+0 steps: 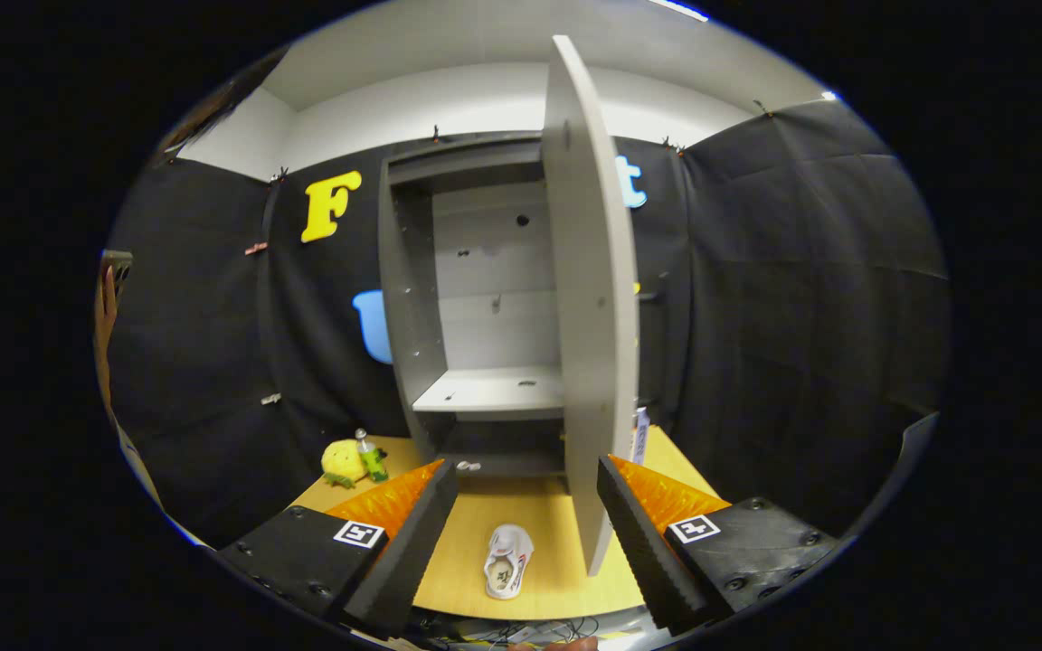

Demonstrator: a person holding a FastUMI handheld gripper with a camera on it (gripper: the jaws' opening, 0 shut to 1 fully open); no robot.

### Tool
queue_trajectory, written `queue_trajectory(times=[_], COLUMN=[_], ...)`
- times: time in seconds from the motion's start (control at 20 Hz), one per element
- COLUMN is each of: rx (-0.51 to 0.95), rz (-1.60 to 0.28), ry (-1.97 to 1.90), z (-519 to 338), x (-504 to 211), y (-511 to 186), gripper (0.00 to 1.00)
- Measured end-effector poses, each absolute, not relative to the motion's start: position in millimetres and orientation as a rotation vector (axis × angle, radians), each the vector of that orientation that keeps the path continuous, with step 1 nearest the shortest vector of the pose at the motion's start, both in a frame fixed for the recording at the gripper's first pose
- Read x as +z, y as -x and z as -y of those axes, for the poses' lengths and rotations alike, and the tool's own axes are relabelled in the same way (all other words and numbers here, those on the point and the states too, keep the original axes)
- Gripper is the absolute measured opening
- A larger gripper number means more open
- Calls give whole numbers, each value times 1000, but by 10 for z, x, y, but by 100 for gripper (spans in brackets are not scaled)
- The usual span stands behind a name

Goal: Open the shoe cabinet door, grab the shoes and put them into the shoe cabinet, then close the shoe cabinet door.

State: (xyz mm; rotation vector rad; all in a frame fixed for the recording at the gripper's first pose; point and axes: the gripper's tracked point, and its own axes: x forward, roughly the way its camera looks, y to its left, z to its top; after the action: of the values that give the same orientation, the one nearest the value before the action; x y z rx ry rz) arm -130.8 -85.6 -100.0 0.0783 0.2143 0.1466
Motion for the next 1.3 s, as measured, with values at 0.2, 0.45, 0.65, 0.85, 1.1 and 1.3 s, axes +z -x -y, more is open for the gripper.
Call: queue_trajectory(times=[0.2,0.45,0.65,0.85,1.1,1.3], rx=[190,202,165,119,43,27], rz=[-372,-565,-648,-713,-718,-671], ry=[-95,-44,-50,-42,-57,-101], z=[364,34,-7,18,122,127], x=[-1715,-2867,-3795,-4603,-5135,-5217], y=[1160,958,688,438,138,-200], gripper=[98,99,96,69,58,51])
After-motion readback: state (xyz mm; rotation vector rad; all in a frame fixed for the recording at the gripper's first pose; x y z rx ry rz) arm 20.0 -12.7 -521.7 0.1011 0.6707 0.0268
